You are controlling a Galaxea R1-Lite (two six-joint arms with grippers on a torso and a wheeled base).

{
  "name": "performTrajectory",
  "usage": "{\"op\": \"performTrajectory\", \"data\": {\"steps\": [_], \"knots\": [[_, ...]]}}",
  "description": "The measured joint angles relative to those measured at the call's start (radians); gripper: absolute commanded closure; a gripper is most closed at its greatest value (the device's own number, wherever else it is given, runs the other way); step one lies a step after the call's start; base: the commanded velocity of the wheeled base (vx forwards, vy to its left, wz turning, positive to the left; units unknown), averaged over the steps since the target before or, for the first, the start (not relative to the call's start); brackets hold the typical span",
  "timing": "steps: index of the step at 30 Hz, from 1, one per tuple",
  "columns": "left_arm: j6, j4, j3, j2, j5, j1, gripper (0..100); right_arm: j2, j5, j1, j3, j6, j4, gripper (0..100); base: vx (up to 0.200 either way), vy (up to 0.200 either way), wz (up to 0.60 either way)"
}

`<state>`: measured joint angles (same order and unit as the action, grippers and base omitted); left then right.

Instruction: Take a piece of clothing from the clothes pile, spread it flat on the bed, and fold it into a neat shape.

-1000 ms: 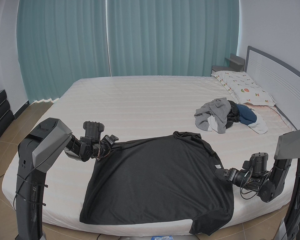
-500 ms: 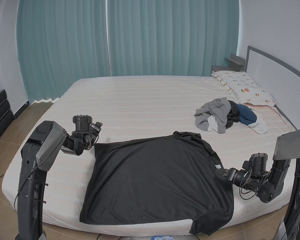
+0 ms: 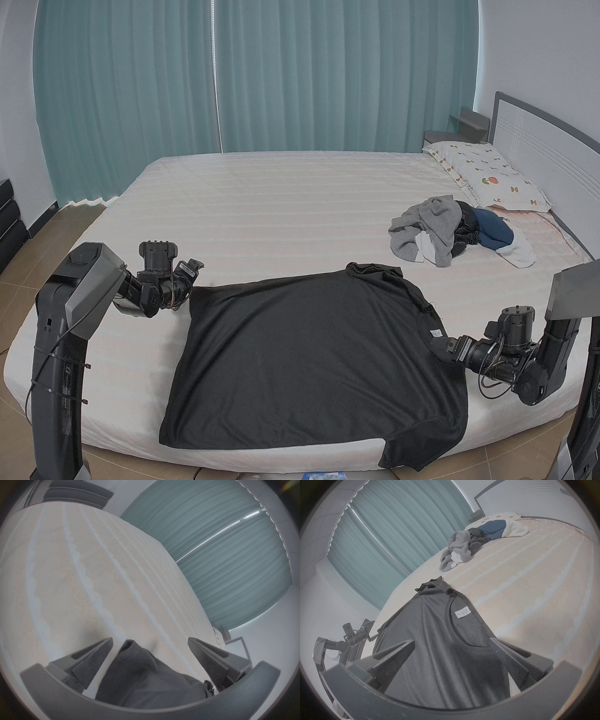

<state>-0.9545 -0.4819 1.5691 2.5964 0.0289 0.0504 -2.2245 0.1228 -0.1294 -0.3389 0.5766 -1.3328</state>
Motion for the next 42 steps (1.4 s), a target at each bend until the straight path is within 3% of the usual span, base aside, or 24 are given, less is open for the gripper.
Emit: {"op": "performTrajectory", "data": {"steps": [6,15,35,36,42], "knots": [[0.031,0.025,0.012,0.009,-0.010,0.008,100,0.000,0.001,0.001,0.000,0.001,0.000,0,0.000,0.000,0.00],[0.028,0.011,0.091,0.026,-0.098,0.006,100,0.000,0.002,0.001,-0.003,0.002,0.001,0,0.000,0.000,0.00],[0.033,-0.064,0.116,0.053,-0.118,-0.013,100,0.016,-0.009,0.002,-0.049,0.072,-0.001,0,0.000,0.000,0.00],[0.033,-0.064,0.116,0.053,-0.118,-0.014,0,0.018,-0.020,0.001,-0.058,0.086,-0.001,0,0.000,0.000,0.00],[0.028,-0.064,0.118,0.057,-0.116,-0.015,0,0.031,-0.084,-0.006,-0.124,0.159,0.005,0,0.000,0.000,0.00]]}}
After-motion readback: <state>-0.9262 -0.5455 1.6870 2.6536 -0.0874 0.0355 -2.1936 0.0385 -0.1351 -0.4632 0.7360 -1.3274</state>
